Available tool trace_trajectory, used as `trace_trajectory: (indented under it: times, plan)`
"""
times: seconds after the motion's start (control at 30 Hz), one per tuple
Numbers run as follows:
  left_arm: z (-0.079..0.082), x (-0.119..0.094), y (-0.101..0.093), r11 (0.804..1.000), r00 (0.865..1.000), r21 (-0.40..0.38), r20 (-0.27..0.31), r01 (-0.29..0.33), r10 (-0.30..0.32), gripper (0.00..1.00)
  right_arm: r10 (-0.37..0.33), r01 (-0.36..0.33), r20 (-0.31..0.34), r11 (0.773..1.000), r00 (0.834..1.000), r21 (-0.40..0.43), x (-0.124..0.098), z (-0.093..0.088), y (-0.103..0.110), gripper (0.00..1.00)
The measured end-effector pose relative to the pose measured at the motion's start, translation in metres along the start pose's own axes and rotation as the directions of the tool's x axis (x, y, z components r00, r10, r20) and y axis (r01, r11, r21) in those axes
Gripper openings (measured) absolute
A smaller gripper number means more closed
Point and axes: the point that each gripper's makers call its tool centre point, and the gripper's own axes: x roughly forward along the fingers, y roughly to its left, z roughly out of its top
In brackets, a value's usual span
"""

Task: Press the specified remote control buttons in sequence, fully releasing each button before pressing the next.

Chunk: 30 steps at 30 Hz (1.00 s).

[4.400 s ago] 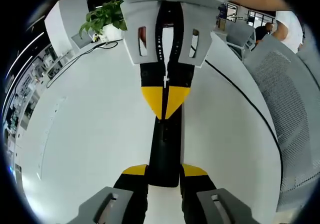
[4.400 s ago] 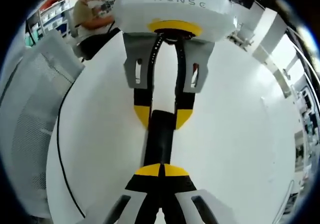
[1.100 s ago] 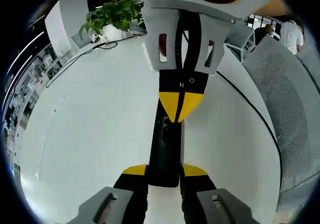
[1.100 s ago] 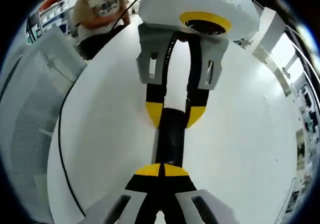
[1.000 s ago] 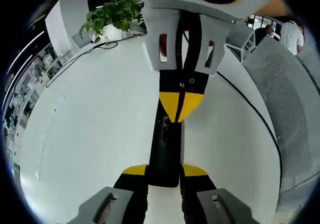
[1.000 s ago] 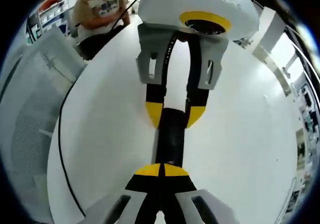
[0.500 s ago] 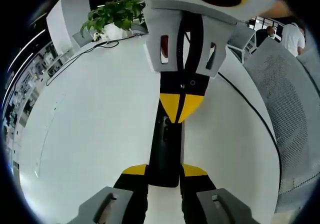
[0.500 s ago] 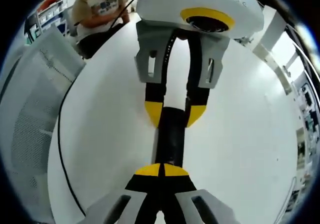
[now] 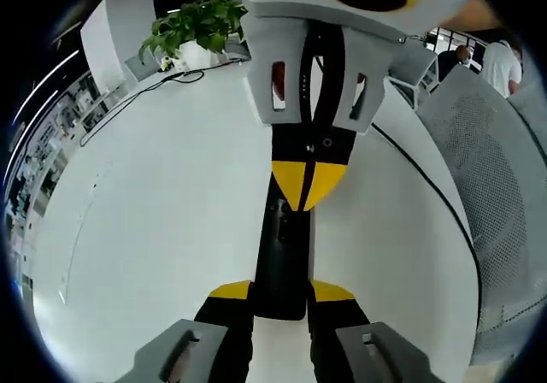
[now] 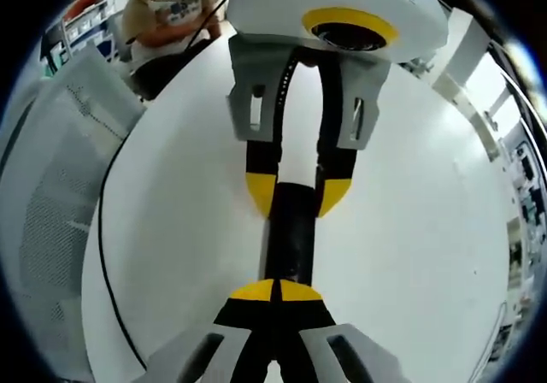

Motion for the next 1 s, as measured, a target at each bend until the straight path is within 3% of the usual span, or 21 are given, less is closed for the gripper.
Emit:
trace_trajectory:
  times: [0.27,0.37,0.67,1.0]
  plan:
    - [0.000,0.000,0.000,1.000,1.000,0.001,0.002,-0.001,0.001,0.23,-0.012,0.012,-0.004,1.000,1.000,-0.006,0.001,0.000,-0.001,0.00]
    - [0.000,0.000,-0.001,1.000,1.000,0.004,0.003,0.001,-0.001,0.23,-0.008,0.008,0.026,1.000,1.000,0.015,-0.001,0.000,-0.001,0.00]
    - [0.001,0.000,-0.002,1.000,1.000,0.005,0.014,0.006,-0.006,0.23,-0.032,0.033,0.055,0.999,0.998,-0.012,-0.014,0.014,-0.006,0.00]
    - [0.001,0.000,-0.002,1.000,1.000,0.005,0.008,0.004,-0.004,0.23,-0.069,0.070,0.058,0.997,0.996,-0.018,-0.030,0.018,-0.014,0.00]
